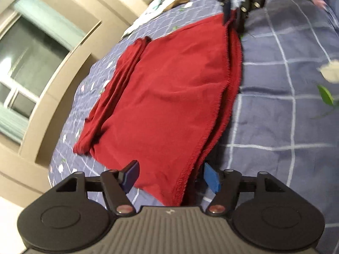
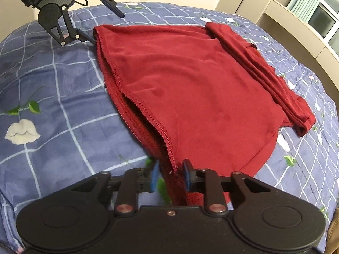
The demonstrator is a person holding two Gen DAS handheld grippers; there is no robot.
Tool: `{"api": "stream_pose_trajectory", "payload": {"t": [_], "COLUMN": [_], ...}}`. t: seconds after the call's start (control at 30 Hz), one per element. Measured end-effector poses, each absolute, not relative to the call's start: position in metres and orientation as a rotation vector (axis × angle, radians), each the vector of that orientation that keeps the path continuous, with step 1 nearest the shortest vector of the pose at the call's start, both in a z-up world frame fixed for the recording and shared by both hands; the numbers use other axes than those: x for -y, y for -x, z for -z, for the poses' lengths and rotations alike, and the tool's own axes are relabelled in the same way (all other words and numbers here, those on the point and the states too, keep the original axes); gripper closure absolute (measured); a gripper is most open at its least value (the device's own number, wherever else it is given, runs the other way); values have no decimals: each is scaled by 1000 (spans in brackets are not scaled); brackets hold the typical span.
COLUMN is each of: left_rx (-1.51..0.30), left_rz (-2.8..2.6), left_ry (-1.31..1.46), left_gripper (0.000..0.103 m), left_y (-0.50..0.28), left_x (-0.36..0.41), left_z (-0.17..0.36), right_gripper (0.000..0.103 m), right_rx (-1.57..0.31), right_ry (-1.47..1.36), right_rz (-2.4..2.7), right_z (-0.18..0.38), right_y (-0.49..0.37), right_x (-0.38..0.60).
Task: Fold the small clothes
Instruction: 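Lift the side edge with both grippers and fold it over the body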
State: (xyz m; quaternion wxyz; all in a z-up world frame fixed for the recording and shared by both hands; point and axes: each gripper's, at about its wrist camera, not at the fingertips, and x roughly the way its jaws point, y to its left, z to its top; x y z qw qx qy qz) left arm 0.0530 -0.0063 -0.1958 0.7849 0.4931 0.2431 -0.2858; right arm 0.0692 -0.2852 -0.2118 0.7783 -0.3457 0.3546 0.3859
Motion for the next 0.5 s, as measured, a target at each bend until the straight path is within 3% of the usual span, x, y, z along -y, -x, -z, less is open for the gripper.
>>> {"api": "stream_pose_trajectory", "payload": {"t": [0.07,0.1,0.13,0.2,0.23,0.27,0.3,0.33,0.5], "left_rx": [-511,-509,-503,-482,-492,-504,-510,-510,-519], "left_rz": [632,641,649,640,644,653,656,658,692], "left_ry": [-1125,-1153,-1185,-1229,-1217,-1189,-1157,-1133,-1101], "left_gripper": [36,46,65,89,94,96,97,98,99], "left_y": [-52,-53,-53,-56,-59,-64,-65,-66,-67], "left_x": [9,9,10,10,10,9,8,7,-1], "left_z": [205,209,212,217,216,213,209,204,186], "right_gripper": [66,65,63,64,68,73,90,97,99], "right_rx": [-758,-752,-748,-741,-737,-735,-734,-728,-734], "right_ry": [766,776,780,786,791,798,802,807,789], "right_rz": [-838,-837,-837,-838,-840,-840,-837,-829,-871], "right_z": [213,214,215,216,217,218,218,218,205], "right_y": [-66,-66,-66,-67,-68,-70,-71,-72,-74], "right_x": [286,287,287,286,286,284,283,282,288]}}
